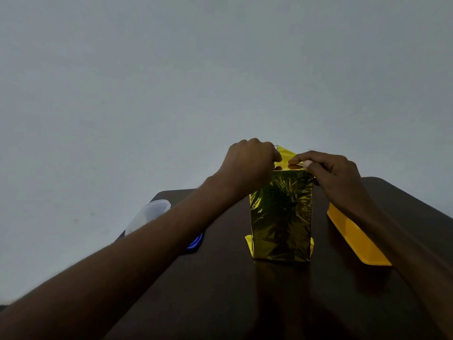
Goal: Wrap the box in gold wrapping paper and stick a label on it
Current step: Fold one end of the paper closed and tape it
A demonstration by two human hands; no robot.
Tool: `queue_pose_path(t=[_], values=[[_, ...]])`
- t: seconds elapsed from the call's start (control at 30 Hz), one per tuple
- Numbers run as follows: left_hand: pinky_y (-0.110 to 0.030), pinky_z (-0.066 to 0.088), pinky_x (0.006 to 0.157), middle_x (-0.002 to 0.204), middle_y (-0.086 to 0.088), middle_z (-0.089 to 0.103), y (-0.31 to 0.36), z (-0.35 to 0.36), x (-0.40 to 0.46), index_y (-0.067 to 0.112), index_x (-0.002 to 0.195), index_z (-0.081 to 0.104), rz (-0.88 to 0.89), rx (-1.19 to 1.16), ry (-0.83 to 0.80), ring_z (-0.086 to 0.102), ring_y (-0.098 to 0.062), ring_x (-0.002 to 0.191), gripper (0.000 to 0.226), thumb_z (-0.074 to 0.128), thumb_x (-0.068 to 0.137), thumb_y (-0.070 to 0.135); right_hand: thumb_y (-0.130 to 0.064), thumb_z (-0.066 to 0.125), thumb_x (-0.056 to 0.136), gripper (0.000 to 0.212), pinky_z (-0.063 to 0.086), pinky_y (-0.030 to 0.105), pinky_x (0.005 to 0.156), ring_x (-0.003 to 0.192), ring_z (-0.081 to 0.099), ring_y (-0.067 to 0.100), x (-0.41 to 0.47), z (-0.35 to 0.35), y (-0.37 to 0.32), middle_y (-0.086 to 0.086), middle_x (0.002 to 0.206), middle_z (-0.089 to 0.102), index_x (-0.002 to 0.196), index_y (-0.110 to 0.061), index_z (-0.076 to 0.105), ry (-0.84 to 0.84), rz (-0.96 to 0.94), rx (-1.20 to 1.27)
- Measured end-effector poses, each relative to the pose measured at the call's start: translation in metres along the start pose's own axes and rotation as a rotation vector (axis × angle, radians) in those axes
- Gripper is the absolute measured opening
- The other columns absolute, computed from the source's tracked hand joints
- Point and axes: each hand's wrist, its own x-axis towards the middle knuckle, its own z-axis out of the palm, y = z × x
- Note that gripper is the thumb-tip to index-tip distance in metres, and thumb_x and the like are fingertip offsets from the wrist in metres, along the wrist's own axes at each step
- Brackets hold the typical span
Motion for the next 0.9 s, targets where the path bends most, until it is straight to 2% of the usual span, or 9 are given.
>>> queue_pose_path(t=[0.13, 0.2, 0.3, 0.4, 0.57, 0.67, 0.73, 0.8, 0.9], values=[[-0.028, 0.039, 0.064, 0.088, 0.000, 0.069, 0.022, 0.008, -0.024, 0.023, 0.101, 0.070, -0.066, 0.003, 0.032, 0.064, -0.026, 0.083, 0.052, 0.031, 0.079, 0.051, -0.027, 0.049, 0.094, 0.028, 0.055, 0.039, 0.072, 0.077, 0.063, 0.006, 0.001, 0.001, 0.001, -0.025, 0.077, 0.066, 0.101, -0.028, 0.076, 0.016, 0.019, 0.032], [-0.030, 0.044, 0.074, 0.112, 0.004, 0.068, 0.021, 0.018, -0.031, 0.024, 0.122, 0.061, -0.022, 0.010, 0.064, 0.064, -0.022, 0.101, 0.056, 0.042, 0.083, 0.059, -0.028, 0.047, 0.093, 0.030, 0.057, 0.045, 0.077, 0.087, 0.067, 0.012, 0.001, 0.001, 0.001, -0.017, 0.087, 0.070, 0.102, -0.027, 0.076, 0.012, 0.014, 0.038], [-0.032, 0.044, 0.090, 0.134, 0.007, 0.058, 0.014, 0.033, -0.034, 0.023, 0.138, 0.050, -0.005, -0.013, 0.106, 0.055, -0.016, 0.121, 0.064, 0.053, 0.087, 0.062, -0.023, 0.049, 0.096, 0.027, 0.053, 0.033, 0.068, 0.077, 0.063, 0.001, 0.001, 0.001, 0.000, -0.023, 0.078, 0.067, 0.103, -0.025, 0.075, 0.009, 0.006, 0.028], [-0.032, 0.042, 0.094, 0.131, 0.005, 0.061, 0.017, 0.042, -0.034, 0.023, 0.135, 0.054, -0.028, -0.031, 0.172, 0.056, -0.017, 0.120, 0.061, 0.052, 0.088, 0.062, -0.020, 0.049, 0.098, 0.027, 0.043, 0.023, 0.064, 0.071, 0.060, -0.004, 0.000, 0.001, 0.000, -0.027, 0.072, 0.065, 0.102, -0.028, 0.075, 0.012, 0.023, 0.009], [-0.033, 0.042, 0.094, 0.125, 0.004, 0.065, 0.020, 0.048, -0.033, 0.022, 0.129, 0.058, -0.054, -0.041, 0.223, 0.059, -0.019, 0.116, 0.057, 0.054, 0.087, 0.060, -0.033, 0.044, 0.095, 0.034, 0.059, 0.041, 0.078, 0.093, 0.068, 0.008, -0.006, 0.000, 0.006, -0.006, 0.098, 0.073, 0.113, -0.029, 0.073, 0.088, 0.175, 0.088], [-0.033, 0.041, 0.096, 0.125, 0.003, 0.065, 0.020, 0.049, -0.034, 0.022, 0.129, 0.059, -0.069, -0.058, 0.237, 0.059, -0.019, 0.116, 0.057, 0.055, 0.087, 0.060, -0.025, 0.047, 0.096, 0.030, 0.061, 0.044, 0.071, 0.082, 0.072, 0.017, -0.015, -0.010, 0.010, 0.002, 0.096, 0.074, 0.107, -0.021, 0.075, 0.202, 0.289, 0.081], [-0.034, 0.041, 0.097, 0.126, 0.003, 0.065, 0.022, 0.051, -0.035, 0.022, 0.129, 0.059, -0.078, -0.058, 0.241, 0.058, -0.020, 0.117, 0.057, 0.055, 0.086, 0.060, -0.020, 0.050, 0.097, 0.027, 0.056, 0.033, 0.061, 0.069, 0.066, 0.017, -0.020, -0.024, 0.017, 0.005, 0.086, 0.074, 0.094, -0.014, 0.076, 0.178, 0.339, -0.162], [-0.035, 0.041, 0.098, 0.125, 0.001, 0.065, 0.024, 0.052, -0.035, 0.021, 0.128, 0.060, -0.090, -0.052, 0.248, 0.059, -0.021, 0.116, 0.057, 0.057, 0.086, 0.059, -0.018, 0.056, 0.095, 0.023, 0.036, 0.019, 0.052, 0.060, 0.053, 0.013, -0.024, -0.038, 0.025, 0.010, 0.082, 0.072, 0.088, -0.007, 0.075, 0.099, 0.431, -0.440], [-0.036, 0.042, 0.096, 0.121, 0.000, 0.067, 0.026, 0.052, -0.034, 0.019, 0.125, 0.062, -0.103, -0.046, 0.255, 0.061, -0.023, 0.113, 0.055, 0.059, 0.085, 0.057, -0.020, 0.066, 0.089, 0.017, 0.025, 0.020, 0.047, 0.056, 0.043, 0.013, -0.033, -0.053, 0.033, 0.007, 0.070, 0.057, 0.087, -0.003, 0.066, 0.037, 0.692, -0.577]])
